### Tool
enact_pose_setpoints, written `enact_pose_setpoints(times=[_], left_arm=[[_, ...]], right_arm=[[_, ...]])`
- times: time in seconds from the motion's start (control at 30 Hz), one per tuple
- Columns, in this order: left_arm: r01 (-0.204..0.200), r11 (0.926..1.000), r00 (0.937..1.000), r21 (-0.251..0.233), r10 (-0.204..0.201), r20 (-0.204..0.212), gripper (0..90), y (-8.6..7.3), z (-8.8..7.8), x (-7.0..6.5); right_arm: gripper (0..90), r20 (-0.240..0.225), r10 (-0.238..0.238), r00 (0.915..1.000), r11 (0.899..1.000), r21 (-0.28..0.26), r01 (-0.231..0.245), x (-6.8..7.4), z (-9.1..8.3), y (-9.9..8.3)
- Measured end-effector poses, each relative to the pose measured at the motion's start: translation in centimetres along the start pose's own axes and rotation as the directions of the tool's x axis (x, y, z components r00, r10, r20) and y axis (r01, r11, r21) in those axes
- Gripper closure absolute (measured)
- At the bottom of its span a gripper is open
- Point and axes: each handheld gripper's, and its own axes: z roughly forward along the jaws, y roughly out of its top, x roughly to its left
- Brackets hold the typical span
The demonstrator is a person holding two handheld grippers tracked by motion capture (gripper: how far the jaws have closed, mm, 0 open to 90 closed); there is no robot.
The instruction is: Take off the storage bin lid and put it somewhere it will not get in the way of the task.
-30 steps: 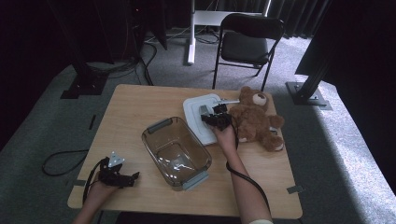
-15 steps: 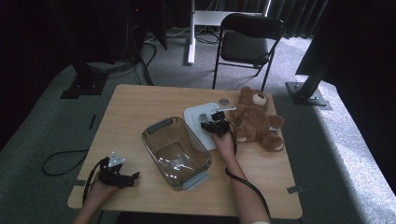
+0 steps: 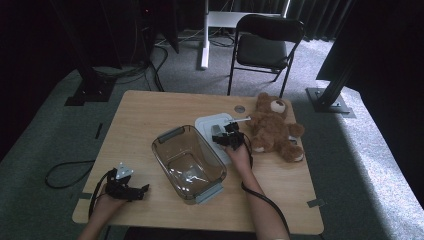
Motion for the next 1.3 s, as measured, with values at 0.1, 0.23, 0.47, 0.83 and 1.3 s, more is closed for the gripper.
enact_pose_setpoints(times=[0.1, 0.23, 0.47, 0.83, 1.3], left_arm=[[0.000, 1.0000, 1.0000, 0.000, 0.000, 0.000, 0.5, 0.0, 0.0, 0.0], [0.001, 1.0000, 1.0000, 0.000, -0.001, -0.001, 0.5, 0.0, 0.0, 0.0], [0.000, 1.0000, 1.0000, 0.001, 0.000, -0.002, 0.5, 0.0, 0.0, 0.0], [-0.002, 1.0000, 1.0000, 0.001, 0.002, -0.001, 0.5, -0.1, -0.1, 0.0], [-0.003, 1.0000, 1.0000, 0.001, 0.003, 0.000, 0.5, -0.1, -0.1, 0.0]], right_arm=[[47.1, 0.015, -0.003, 0.9999, 1.000, -0.010, 0.003, 0.3, -0.6, 0.4], [44.1, 0.010, -0.003, 0.9999, 1.000, -0.018, 0.003, 0.7, -1.6, 0.9], [40.0, 0.034, -0.006, 0.9994, 0.999, -0.033, 0.007, 1.5, -3.3, 2.2], [22.7, 0.039, -0.016, 0.9991, 0.991, -0.131, 0.021, 1.6, -8.8, 3.5], [17.5, 0.150, 0.080, 0.9854, 0.983, -0.177, -0.053, -2.9, -13.4, 3.0]])
